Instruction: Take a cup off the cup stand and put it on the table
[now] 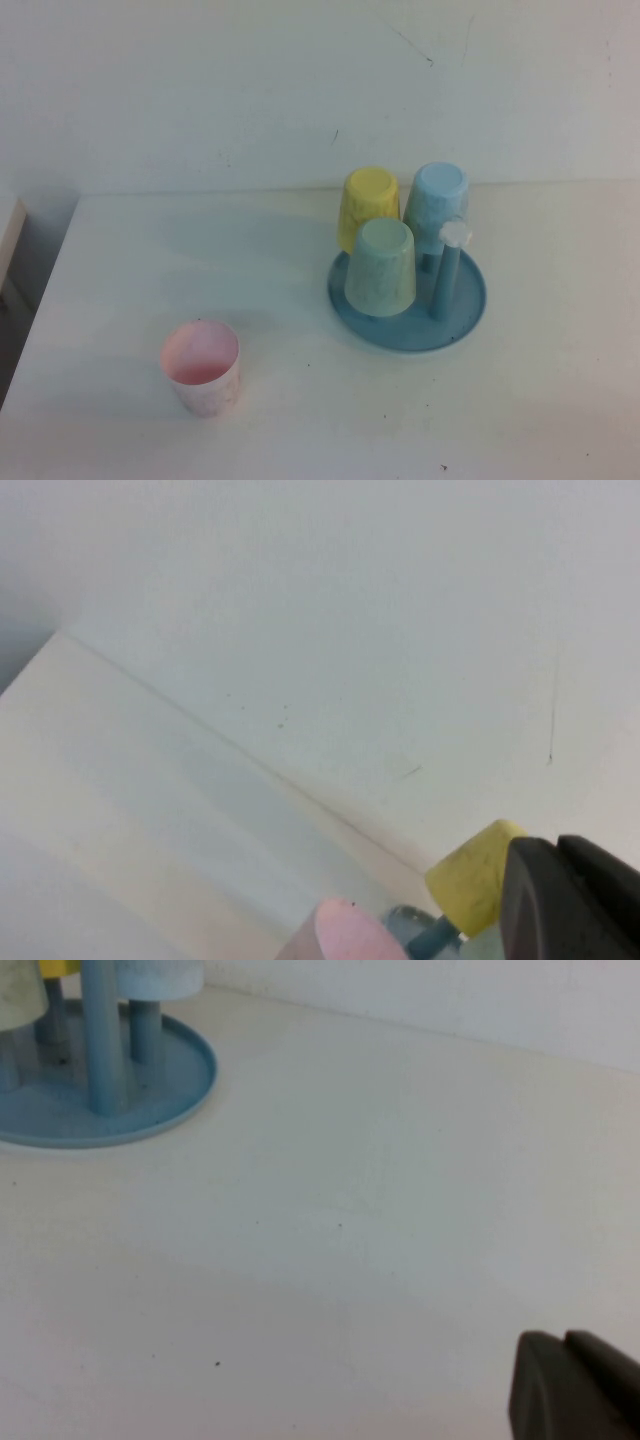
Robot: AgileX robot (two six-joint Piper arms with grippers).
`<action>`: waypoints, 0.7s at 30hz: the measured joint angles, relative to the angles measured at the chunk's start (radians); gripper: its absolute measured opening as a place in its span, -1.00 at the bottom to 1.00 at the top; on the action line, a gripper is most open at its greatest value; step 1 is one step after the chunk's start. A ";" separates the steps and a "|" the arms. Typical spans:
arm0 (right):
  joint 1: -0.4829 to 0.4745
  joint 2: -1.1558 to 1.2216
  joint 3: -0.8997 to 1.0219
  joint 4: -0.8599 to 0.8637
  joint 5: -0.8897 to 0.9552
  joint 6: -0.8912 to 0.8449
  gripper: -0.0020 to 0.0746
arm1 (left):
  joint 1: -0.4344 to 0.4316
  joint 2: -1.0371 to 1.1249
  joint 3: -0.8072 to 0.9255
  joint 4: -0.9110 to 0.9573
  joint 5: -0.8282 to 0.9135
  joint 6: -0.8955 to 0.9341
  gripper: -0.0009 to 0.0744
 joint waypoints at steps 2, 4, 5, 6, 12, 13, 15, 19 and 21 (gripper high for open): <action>0.000 0.000 0.000 0.000 0.000 0.000 -0.95 | 0.000 0.000 0.000 -0.018 -0.032 -0.009 -0.98; 0.000 0.000 0.000 0.000 0.000 0.000 -0.95 | 0.000 0.000 0.000 -0.053 -0.063 -0.015 -0.98; 0.000 0.000 0.000 0.000 0.000 0.000 -0.95 | 0.000 0.000 0.000 -0.073 -0.074 -0.021 -0.98; 0.000 0.000 0.000 0.000 0.000 0.000 -0.95 | 0.000 0.000 0.000 -0.101 -0.083 -0.036 -0.98; 0.000 0.000 0.000 0.000 0.000 0.000 -0.95 | 0.000 0.035 -0.116 -0.066 0.110 0.089 -0.98; 0.000 0.000 0.000 0.000 0.000 0.000 -0.95 | 0.000 0.062 -0.167 -0.024 0.167 0.126 -0.98; 0.000 0.000 0.000 0.000 0.000 0.000 -0.95 | 0.000 0.154 -0.310 0.081 0.314 0.201 -0.98; 0.000 0.000 0.000 0.000 0.000 0.000 -0.95 | 0.000 0.342 -0.568 0.140 0.538 0.389 -0.98; 0.000 0.000 0.000 0.000 0.000 0.000 -0.95 | 0.000 0.439 -0.672 0.101 0.575 0.505 -0.98</action>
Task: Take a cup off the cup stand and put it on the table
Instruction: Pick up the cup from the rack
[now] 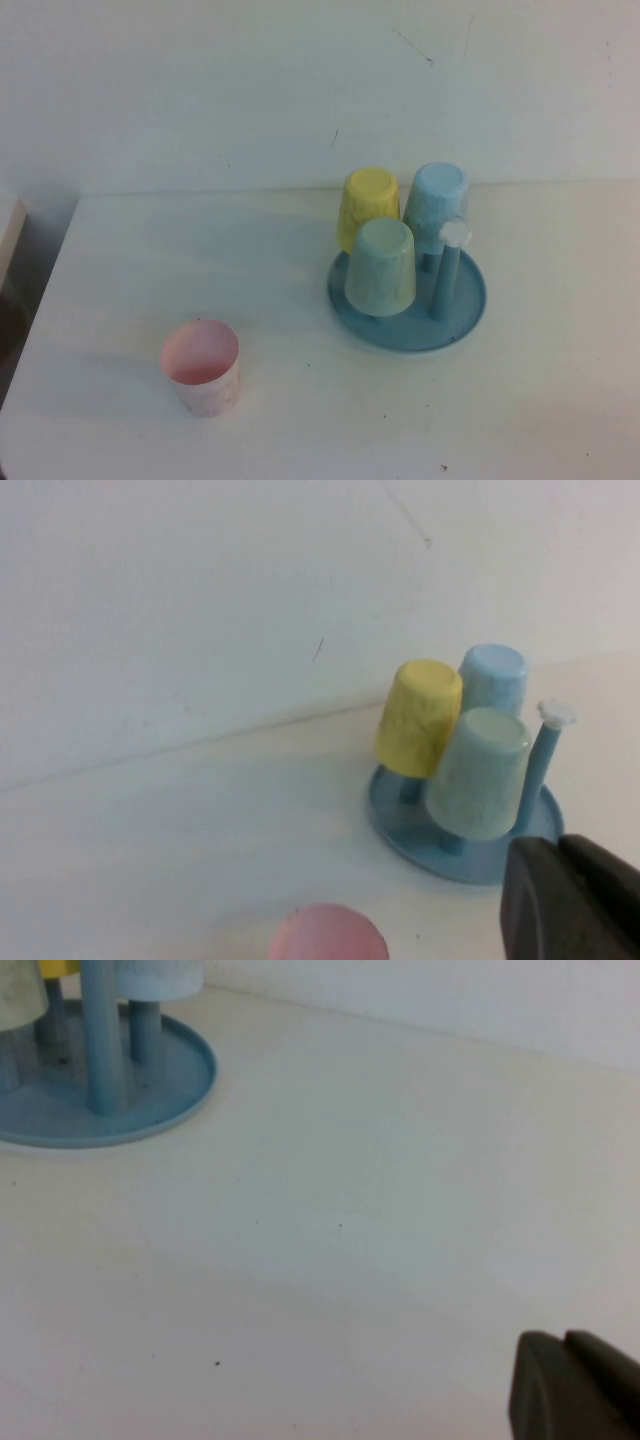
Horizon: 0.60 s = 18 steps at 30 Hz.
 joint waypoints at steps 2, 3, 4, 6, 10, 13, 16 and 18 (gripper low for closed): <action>0.000 0.000 0.000 0.000 0.000 0.000 -0.95 | 0.000 0.097 -0.079 -0.061 0.020 0.148 -0.98; 0.000 0.000 0.000 0.000 0.000 0.000 -0.95 | 0.000 0.150 -0.120 -0.101 0.039 0.230 -0.98; 0.000 0.000 0.000 0.000 0.000 0.000 -0.95 | 0.000 0.194 -0.151 -0.134 0.069 0.296 -0.98; 0.000 0.000 0.000 0.000 0.000 0.000 -0.95 | 0.000 0.318 -0.224 -0.228 0.142 0.438 -0.98; 0.000 0.000 0.000 0.000 0.000 0.000 -0.95 | -0.019 0.567 -0.353 -0.349 0.239 0.571 -0.98; 0.000 0.000 0.000 0.000 0.000 0.000 -0.95 | -0.098 0.752 -0.452 -0.274 0.231 0.573 -0.98; 0.000 0.000 0.000 0.000 0.000 0.000 -0.95 | -0.222 0.879 -0.548 -0.120 0.212 0.488 -0.98; 0.000 0.000 0.000 0.000 0.000 0.000 -0.95 | -0.304 0.948 -0.621 -0.002 0.204 0.402 -0.98</action>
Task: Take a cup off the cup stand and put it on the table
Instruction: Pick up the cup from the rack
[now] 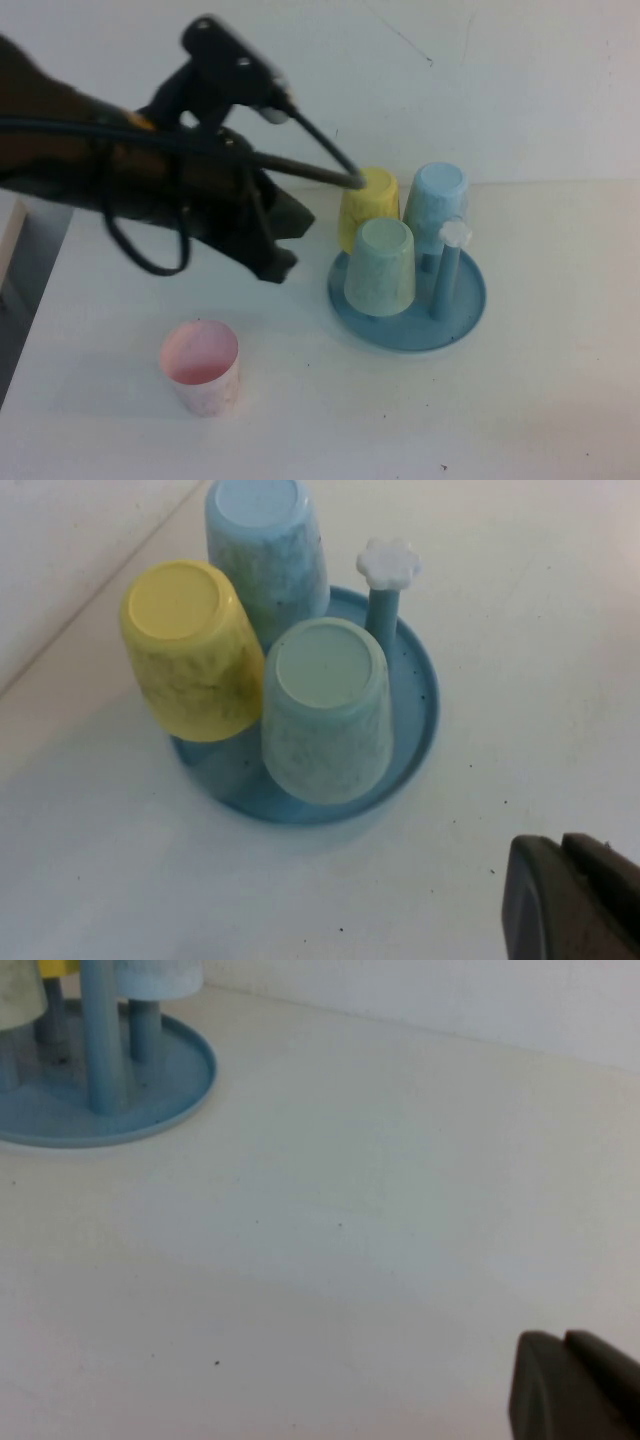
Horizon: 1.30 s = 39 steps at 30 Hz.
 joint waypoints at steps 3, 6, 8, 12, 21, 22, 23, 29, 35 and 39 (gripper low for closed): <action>0.000 0.000 0.000 0.000 0.000 0.000 -0.95 | -0.078 0.101 -0.097 0.126 -0.002 -0.157 -0.98; 0.000 0.000 0.000 0.000 0.000 0.000 -0.95 | -0.122 0.176 -0.170 0.196 0.006 -0.234 -0.94; 0.000 0.000 0.000 0.000 0.000 0.000 -0.95 | -0.136 0.211 -0.204 0.220 0.023 -0.252 -0.80; 0.000 0.000 0.000 0.000 0.000 0.000 -0.95 | -0.151 0.276 -0.248 0.236 0.046 -0.270 0.00; 0.000 0.000 0.000 0.000 0.000 0.000 -0.95 | -0.157 0.427 -0.337 0.234 -0.029 -0.460 0.84; 0.000 0.000 0.000 0.000 0.000 0.000 -0.95 | -0.157 0.445 -0.350 0.237 -0.034 -0.475 0.85; 0.000 0.000 0.000 0.000 0.000 0.000 -0.95 | -0.157 0.462 -0.366 0.241 -0.039 -0.485 0.85; 0.000 0.000 0.000 0.000 0.000 0.000 -0.95 | -0.157 0.562 -0.447 0.263 -0.043 -0.506 0.86; 0.000 0.000 0.000 0.000 0.000 0.000 -0.95 | -0.157 0.631 -0.472 0.265 -0.029 -0.525 0.86; 0.000 0.000 0.000 0.000 0.000 0.000 -0.95 | -0.157 0.655 -0.472 0.265 -0.013 -0.527 0.86</action>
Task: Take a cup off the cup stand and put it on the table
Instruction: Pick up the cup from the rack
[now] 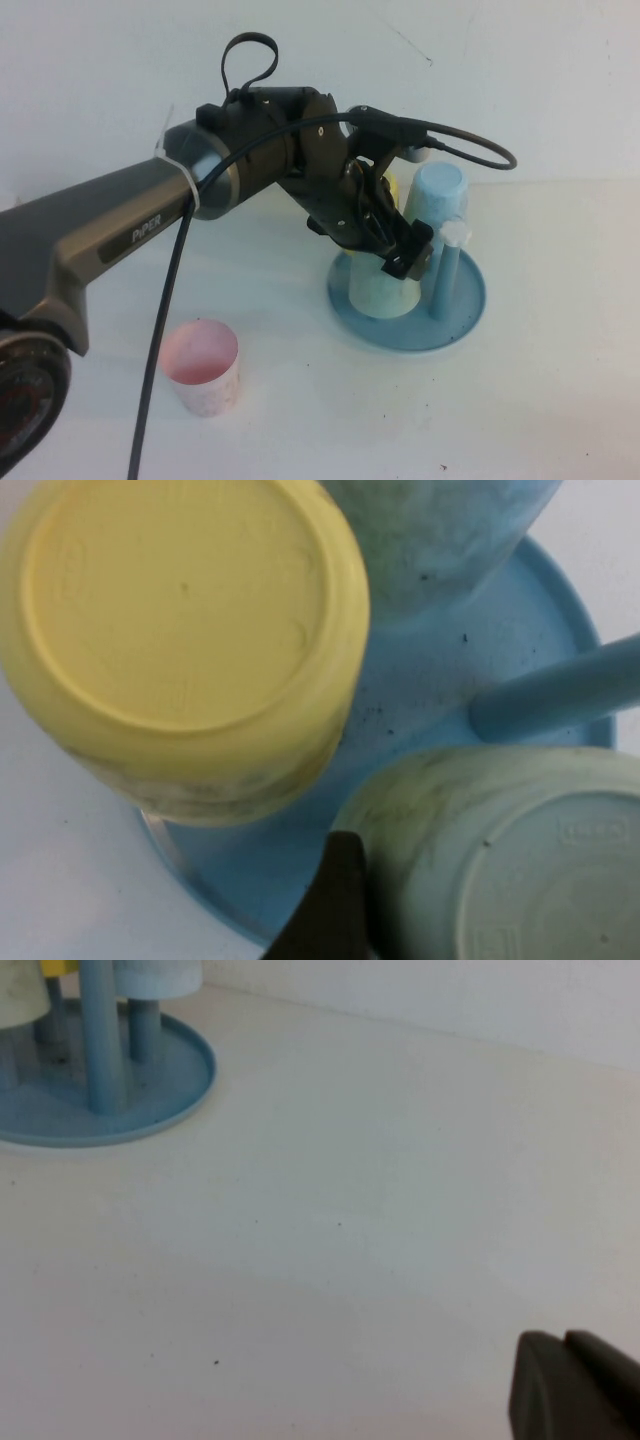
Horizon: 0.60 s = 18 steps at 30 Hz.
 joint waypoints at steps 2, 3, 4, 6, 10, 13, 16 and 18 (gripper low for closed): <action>0.000 0.000 0.000 0.000 0.000 0.000 -0.95 | 0.000 0.009 -0.001 0.002 0.002 0.000 0.86; 0.000 0.000 0.000 0.000 0.000 0.000 -0.95 | 0.000 0.011 -0.001 0.001 0.002 -0.002 0.86; 0.000 0.000 0.000 0.000 0.000 0.000 -0.95 | 0.000 0.014 -0.001 0.004 0.002 0.000 0.84; 0.000 0.000 0.000 0.000 0.000 0.000 -0.95 | 0.000 0.020 -0.001 0.010 0.004 -0.002 0.71; 0.000 0.000 0.000 0.000 0.000 0.000 -0.95 | 0.000 0.022 -0.005 0.014 0.006 -0.008 0.55; 0.000 0.000 0.000 0.000 0.000 0.000 -0.95 | 0.000 0.022 -0.017 0.007 0.020 -0.010 0.55; 0.000 0.000 0.000 0.000 0.000 0.000 -0.95 | 0.000 0.018 -0.047 0.003 0.049 -0.010 0.55; 0.000 0.000 0.000 0.000 0.000 0.000 -0.95 | 0.000 0.000 -0.072 0.003 0.075 0.000 0.55</action>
